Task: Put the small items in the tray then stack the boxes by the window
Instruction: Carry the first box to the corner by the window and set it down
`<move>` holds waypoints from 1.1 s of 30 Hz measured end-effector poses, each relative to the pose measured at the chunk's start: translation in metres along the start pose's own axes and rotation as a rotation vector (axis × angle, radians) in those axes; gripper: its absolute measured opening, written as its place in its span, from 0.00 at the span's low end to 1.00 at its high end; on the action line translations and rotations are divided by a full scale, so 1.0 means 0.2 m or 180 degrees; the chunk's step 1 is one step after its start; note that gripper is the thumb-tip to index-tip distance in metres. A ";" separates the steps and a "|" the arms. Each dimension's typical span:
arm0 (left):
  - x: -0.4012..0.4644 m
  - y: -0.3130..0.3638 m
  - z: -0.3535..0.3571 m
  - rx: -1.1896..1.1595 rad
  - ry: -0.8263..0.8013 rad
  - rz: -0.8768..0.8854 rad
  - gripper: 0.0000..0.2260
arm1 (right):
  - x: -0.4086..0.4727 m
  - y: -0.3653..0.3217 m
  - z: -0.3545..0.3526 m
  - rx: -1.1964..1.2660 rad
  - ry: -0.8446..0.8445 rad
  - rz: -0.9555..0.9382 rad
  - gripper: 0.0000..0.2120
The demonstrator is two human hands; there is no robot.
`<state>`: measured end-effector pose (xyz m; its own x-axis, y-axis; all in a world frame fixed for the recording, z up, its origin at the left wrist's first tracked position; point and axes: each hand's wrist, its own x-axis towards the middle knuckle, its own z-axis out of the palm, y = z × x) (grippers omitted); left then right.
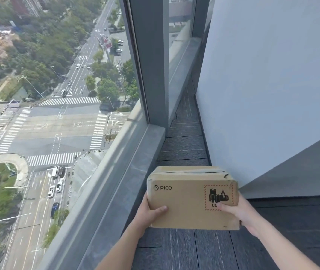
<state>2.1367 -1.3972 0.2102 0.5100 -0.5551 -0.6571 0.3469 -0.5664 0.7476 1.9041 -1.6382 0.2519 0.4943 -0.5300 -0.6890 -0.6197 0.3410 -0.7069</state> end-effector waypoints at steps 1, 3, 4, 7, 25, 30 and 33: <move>0.10 -0.07 0.02 0.0024 0.0001 0.0018 0.39 | 0.11 0.07 0.01 -0.0019 0.0003 -0.0012 0.34; 0.30 -0.20 0.05 0.0088 0.0028 0.0099 0.38 | 0.32 0.20 0.03 -0.0062 0.0047 -0.0079 0.32; 0.40 -0.26 0.07 0.0128 0.0069 0.0178 0.40 | 0.42 0.25 0.04 -0.0083 0.0093 -0.0145 0.31; 0.67 -0.39 0.09 0.0291 0.0235 0.0425 0.45 | 0.69 0.35 0.08 -0.0085 0.0249 -0.0338 0.32; 1.11 -0.36 0.16 0.0545 0.0921 0.1025 0.39 | 1.18 0.40 0.12 0.0324 0.0843 -0.1152 0.28; 1.23 -0.46 0.23 0.0650 0.1076 0.0910 0.36 | 1.32 0.51 0.13 0.0148 0.1066 -0.1003 0.32; 1.30 -0.55 0.27 0.0677 0.1076 0.0773 0.36 | 1.41 0.65 0.13 0.0103 0.1253 -0.0749 0.30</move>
<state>2.1886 -1.5137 -0.0481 0.7966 -0.4774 -0.3709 0.0347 -0.5764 0.8164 1.9792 -1.7227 -0.0382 0.3462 -0.8484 -0.4003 -0.4958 0.1968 -0.8458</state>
